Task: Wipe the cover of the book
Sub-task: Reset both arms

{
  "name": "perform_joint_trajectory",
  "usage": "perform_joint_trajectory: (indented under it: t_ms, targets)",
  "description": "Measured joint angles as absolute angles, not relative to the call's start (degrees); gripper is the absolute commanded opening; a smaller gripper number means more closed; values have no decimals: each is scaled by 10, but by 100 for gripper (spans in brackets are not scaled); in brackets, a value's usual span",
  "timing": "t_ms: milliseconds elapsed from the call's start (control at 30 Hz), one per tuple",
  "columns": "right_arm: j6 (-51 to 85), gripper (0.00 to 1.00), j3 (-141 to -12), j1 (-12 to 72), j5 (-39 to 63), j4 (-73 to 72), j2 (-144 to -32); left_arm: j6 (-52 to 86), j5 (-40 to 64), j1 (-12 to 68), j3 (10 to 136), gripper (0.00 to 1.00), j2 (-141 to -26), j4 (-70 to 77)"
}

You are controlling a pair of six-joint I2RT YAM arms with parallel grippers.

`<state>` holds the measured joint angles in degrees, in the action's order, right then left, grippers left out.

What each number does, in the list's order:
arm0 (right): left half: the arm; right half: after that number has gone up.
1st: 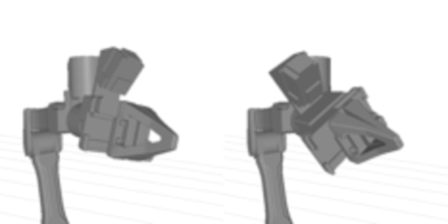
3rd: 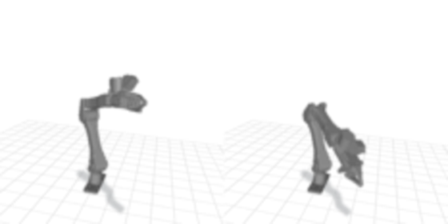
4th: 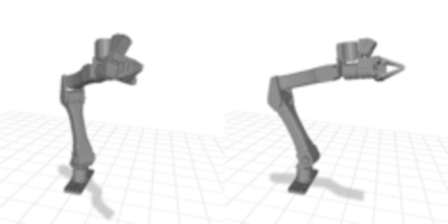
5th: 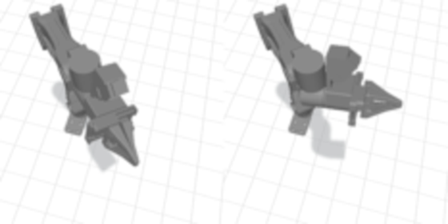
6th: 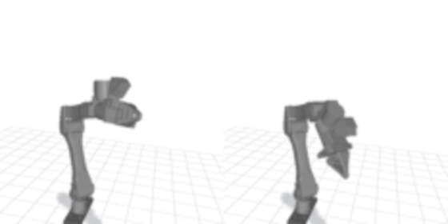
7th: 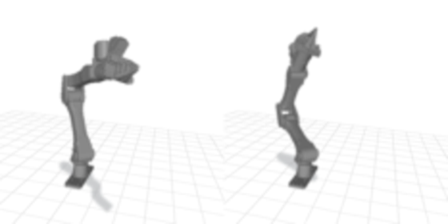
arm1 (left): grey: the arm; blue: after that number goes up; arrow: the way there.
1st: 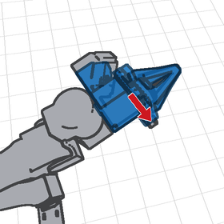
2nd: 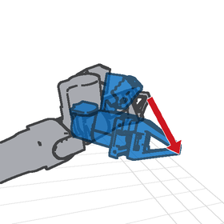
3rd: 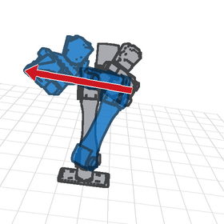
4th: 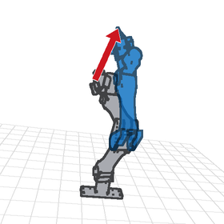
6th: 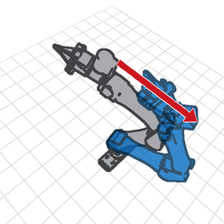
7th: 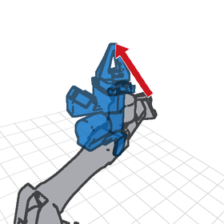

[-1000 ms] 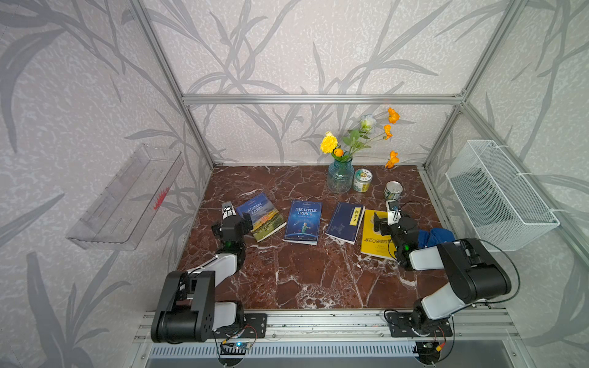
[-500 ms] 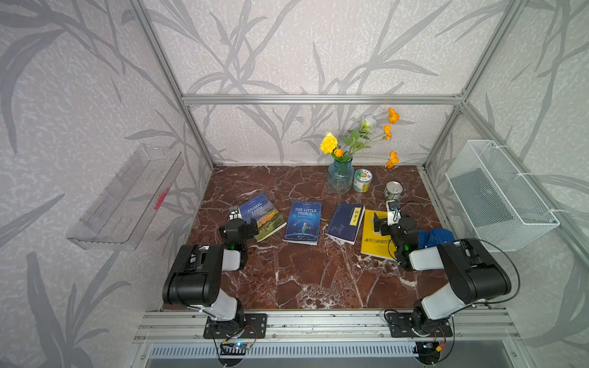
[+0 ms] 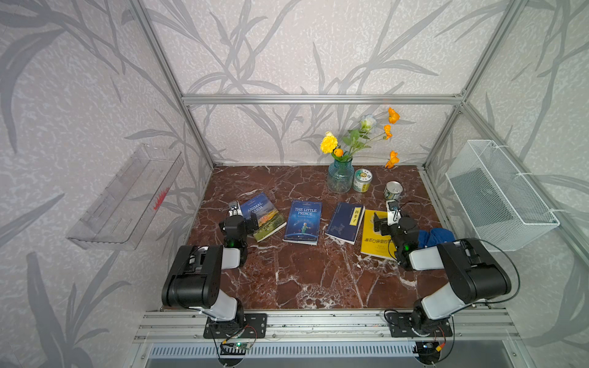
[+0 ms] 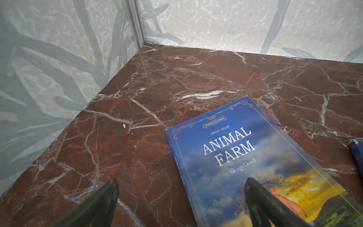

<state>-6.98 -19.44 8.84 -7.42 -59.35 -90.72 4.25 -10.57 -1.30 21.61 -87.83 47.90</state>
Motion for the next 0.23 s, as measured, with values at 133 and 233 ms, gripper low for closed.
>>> perform_joint_trajectory:
  t_ms: [133,233]
  targets:
    - [-70,99,-194,88,-74,-594,-907,43,-105,-13,216,100,-878,476]
    - [-70,99,-194,88,-74,-594,-907,43,-105,-13,216,100,-878,476]
